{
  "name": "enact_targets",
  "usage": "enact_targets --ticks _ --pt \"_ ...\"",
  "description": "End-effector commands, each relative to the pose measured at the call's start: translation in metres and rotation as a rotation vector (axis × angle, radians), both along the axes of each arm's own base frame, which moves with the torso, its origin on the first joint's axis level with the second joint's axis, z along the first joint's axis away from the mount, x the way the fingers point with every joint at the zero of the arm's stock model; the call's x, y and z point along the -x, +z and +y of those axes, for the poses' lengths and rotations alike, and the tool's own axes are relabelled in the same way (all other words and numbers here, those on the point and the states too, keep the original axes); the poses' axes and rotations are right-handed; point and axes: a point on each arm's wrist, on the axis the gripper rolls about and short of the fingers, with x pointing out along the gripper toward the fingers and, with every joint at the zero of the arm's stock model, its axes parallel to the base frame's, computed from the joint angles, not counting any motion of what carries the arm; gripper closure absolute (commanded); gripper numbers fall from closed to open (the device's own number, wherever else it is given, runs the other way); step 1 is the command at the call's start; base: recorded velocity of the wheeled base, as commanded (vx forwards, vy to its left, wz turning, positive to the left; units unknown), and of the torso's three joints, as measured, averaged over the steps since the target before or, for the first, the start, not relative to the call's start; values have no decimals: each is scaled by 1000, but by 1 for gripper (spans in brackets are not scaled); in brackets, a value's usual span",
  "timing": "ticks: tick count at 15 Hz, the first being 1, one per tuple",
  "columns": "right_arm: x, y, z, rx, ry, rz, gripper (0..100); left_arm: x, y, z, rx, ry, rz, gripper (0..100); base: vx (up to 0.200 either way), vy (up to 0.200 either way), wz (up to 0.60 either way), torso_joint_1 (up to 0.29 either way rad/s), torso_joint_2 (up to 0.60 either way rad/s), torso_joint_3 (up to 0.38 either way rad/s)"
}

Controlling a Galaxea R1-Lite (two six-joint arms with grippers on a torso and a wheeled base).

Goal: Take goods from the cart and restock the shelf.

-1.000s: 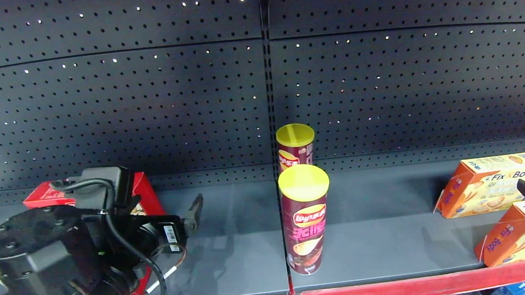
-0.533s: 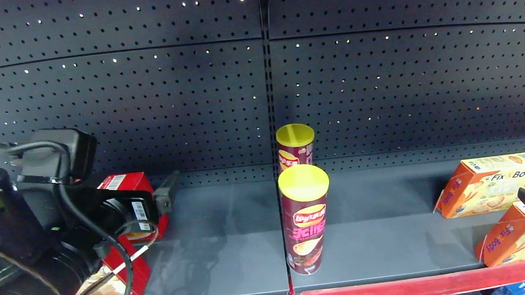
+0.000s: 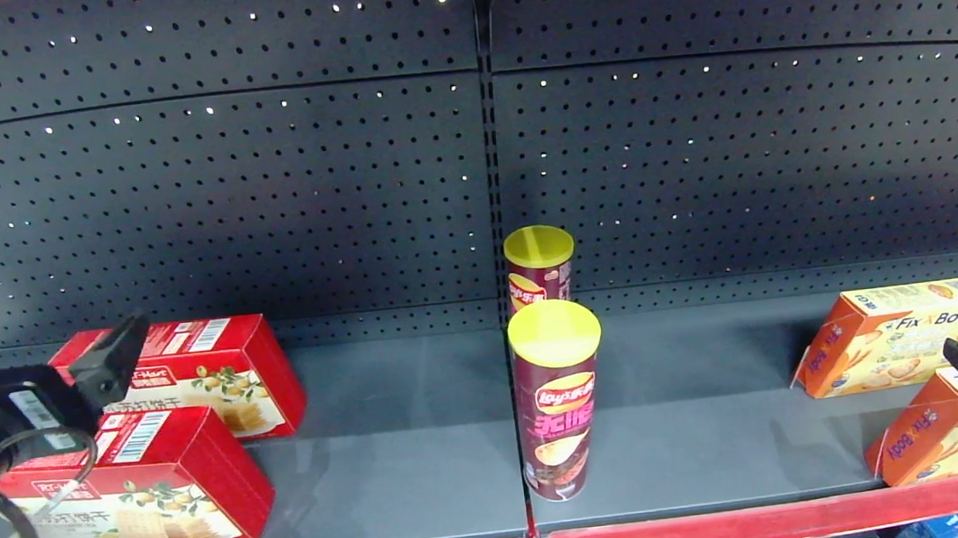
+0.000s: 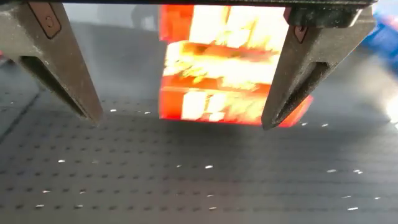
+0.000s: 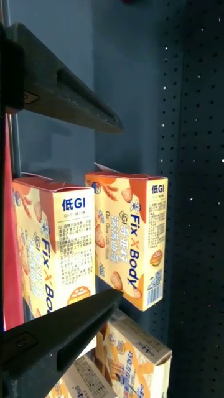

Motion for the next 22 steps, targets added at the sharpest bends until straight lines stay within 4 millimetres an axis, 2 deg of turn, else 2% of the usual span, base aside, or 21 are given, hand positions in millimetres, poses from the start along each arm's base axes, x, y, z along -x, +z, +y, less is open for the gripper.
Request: enact_targets --ticks 1,5,7,8,11,14,15,18,19,22 --pt "0 2 1 0 7 -6 0 26 -8 19 12 85 -39 0 0 0 0 0 0 0" --pt "1 1 1 -2 10 -8 0 66 -44 33 4 139 -23 0 0 0 0 0 0 0" --pt "3 3 1 -2 23 -21 0 83 -52 38 -3 162 6 0 0 0 0 0 0 0" --pt "4 3 1 -2 23 -24 0 83 -53 38 -4 165 7 0 0 0 0 0 0 0" --pt "4 3 1 -3 28 -28 0 123 -74 45 -1 185 8 0 0 0 0 0 0 0" --pt "8 5 0 -4 30 -46 0 158 -105 49 -9 214 42 0 0 0 0 0 0 0" --pt "9 4 0 -4 30 -47 0 162 -113 50 1 229 62 0 0 0 0 0 0 0" --pt "14 1 -1 -4 28 -52 0 159 -120 49 7 199 89 0 0 0 0 0 0 0" --pt "16 0 -1 -6 28 -53 0 154 -136 47 -2 124 137 0 0 0 0 0 0 0" --pt "17 -2 -1 -5 25 -49 0 151 -138 40 22 -158 110 0 0 0 0 0 0 0"
